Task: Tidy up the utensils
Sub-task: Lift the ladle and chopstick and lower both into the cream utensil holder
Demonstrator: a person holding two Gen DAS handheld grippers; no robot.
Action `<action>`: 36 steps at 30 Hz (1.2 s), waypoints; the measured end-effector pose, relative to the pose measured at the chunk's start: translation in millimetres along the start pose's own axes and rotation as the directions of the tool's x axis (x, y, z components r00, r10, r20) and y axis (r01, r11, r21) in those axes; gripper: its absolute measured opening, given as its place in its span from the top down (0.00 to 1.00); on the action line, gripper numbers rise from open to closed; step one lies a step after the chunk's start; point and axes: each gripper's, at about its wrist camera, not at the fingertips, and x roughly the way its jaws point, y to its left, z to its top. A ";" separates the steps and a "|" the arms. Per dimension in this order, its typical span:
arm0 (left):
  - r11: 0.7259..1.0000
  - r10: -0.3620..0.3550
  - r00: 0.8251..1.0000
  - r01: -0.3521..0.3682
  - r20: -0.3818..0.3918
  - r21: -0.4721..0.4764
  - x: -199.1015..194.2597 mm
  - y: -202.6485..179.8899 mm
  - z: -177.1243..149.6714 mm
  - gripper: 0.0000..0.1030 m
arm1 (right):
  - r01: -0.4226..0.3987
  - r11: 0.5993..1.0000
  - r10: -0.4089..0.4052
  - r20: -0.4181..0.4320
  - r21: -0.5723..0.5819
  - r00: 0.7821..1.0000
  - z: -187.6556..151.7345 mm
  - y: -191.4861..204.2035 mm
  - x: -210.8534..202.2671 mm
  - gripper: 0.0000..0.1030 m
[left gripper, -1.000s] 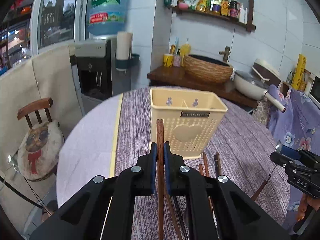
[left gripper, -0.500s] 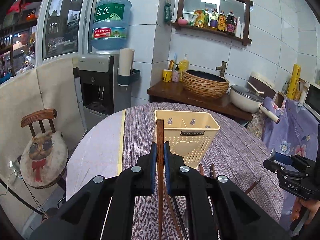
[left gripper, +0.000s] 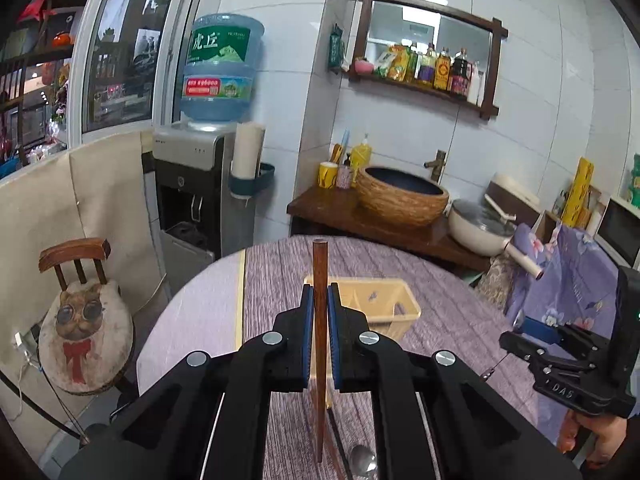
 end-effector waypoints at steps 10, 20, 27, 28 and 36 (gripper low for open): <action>0.998 0.035 0.980 -0.024 0.196 -0.059 -0.4 -17.9 86.3 0.92 | 0.046 0.999 -0.043 0.159 -0.014 0.986 108.3 35.5 -4.6 0.54; 0.992 0.114 0.963 -0.097 0.244 -0.080 54.5 -18.0 57.9 0.92 | 0.148 0.988 -0.141 0.138 -0.042 0.980 105.1 47.4 71.7 0.54; 0.991 0.100 0.985 -0.086 0.142 -0.101 84.0 0.2 22.3 0.92 | 0.142 0.988 -0.139 0.059 -0.053 0.989 66.4 44.3 113.0 0.54; 0.991 0.100 0.986 -0.087 0.132 -0.105 87.1 1.7 18.2 0.92 | 0.138 0.989 -0.136 0.053 -0.051 0.989 62.5 43.5 115.9 0.54; 0.992 0.083 0.995 -0.077 0.056 -0.100 106.6 6.7 -6.4 0.92 | 0.134 0.988 -0.133 0.026 -0.074 0.991 38.3 46.3 132.9 0.54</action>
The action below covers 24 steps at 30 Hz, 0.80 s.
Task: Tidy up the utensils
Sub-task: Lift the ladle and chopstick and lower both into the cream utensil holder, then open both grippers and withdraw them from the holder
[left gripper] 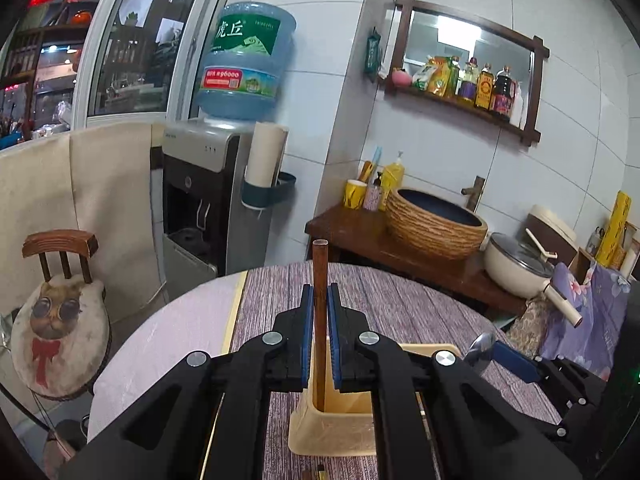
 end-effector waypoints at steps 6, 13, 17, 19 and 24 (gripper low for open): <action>1.000 -0.012 1.000 0.012 -0.015 0.006 1.1 1.1 -2.7 0.92 | -0.010 1.000 0.010 0.009 0.006 1.000 -1.1 -1.0 -0.5 0.51; 0.999 -0.044 0.999 0.043 0.021 0.006 -21.3 4.5 -1.5 0.77 | -0.021 1.000 0.021 0.067 0.010 0.998 -4.9 -5.2 -21.3 0.31; 0.999 -0.045 0.996 0.045 0.080 0.008 -48.6 8.4 -8.9 0.39 | -0.038 0.999 0.035 0.127 0.021 0.991 -14.1 -12.2 -48.6 0.25; 0.999 -0.044 0.996 0.042 0.080 0.031 -58.9 7.5 -16.3 0.30 | -0.035 0.999 0.031 0.147 0.024 0.989 -21.1 -15.5 -60.6 0.21; 0.998 -0.050 0.999 0.049 0.004 0.047 -72.0 16.8 -46.9 0.10 | -0.061 0.997 0.055 0.119 0.045 0.991 -52.9 -28.6 -82.3 0.19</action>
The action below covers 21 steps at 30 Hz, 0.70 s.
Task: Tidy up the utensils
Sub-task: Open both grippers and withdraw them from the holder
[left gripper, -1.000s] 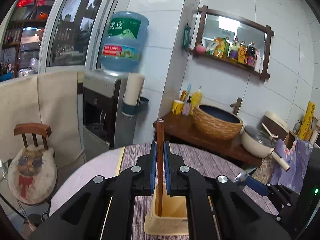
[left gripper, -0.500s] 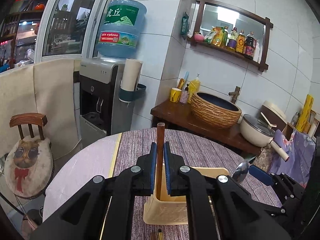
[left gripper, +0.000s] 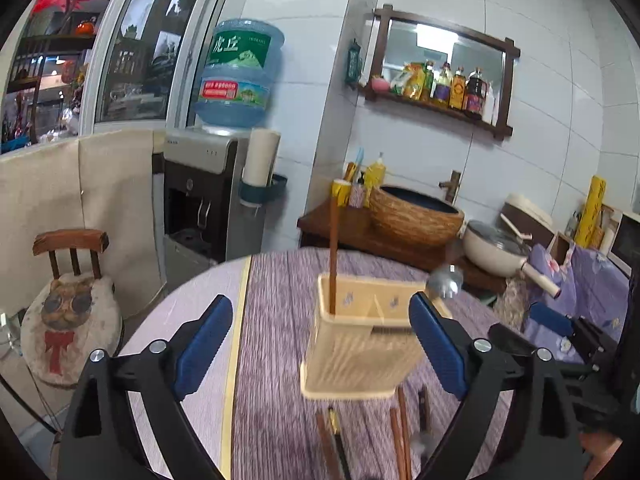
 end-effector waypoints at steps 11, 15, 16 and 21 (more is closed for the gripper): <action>1.000 0.008 0.977 -0.006 -0.215 0.010 -0.7 21.5 -83.9 0.14 | 0.023 0.997 -0.007 -0.226 0.069 0.974 -87.6 -36.6 -5.5 0.24; 1.000 0.007 0.962 -0.001 -0.272 0.022 2.6 22.0 -105.0 0.30 | 0.005 0.998 0.015 -0.285 0.070 0.958 -110.5 -37.7 -0.6 0.31; 1.000 0.007 0.958 -0.001 -0.287 0.021 3.6 22.1 -109.7 0.32 | -0.003 0.998 0.023 -0.293 0.068 0.956 -114.1 -35.8 1.2 0.32; 1.000 0.004 0.946 0.002 -0.323 0.019 4.7 21.3 -125.2 0.40 | -0.051 0.999 0.044 -0.327 -0.012 0.944 -123.8 -9.3 15.7 0.32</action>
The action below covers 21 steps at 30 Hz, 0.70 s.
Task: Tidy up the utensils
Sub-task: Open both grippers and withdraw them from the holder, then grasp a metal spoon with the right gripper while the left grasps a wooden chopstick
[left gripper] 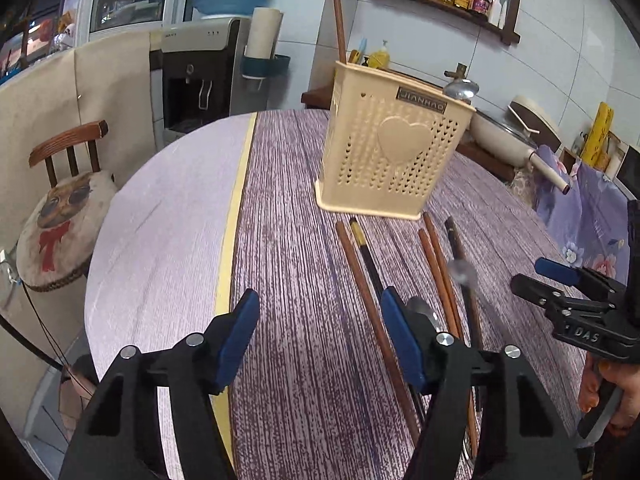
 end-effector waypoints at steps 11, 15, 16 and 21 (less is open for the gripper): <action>1.000 0.008 0.999 -0.008 -0.045 0.003 9.1 0.3 -7.9 0.41 | 0.030 0.992 -0.044 -0.121 -0.120 0.992 5.1 24.9 52.0 0.44; 1.000 0.013 0.998 -0.013 -0.069 0.005 15.6 1.1 -6.8 0.41 | 0.026 0.993 -0.043 -0.138 -0.119 0.989 9.3 27.0 62.4 0.48; 1.000 0.014 0.997 -0.014 -0.077 0.002 17.9 1.6 -6.1 0.41 | 0.030 0.992 -0.047 -0.139 -0.122 0.989 10.4 28.0 63.8 0.48; 1.000 0.019 0.994 -0.020 -0.111 -0.005 30.0 3.6 0.7 0.46 | 0.032 0.992 -0.050 -0.148 -0.122 0.988 16.2 29.1 70.6 0.57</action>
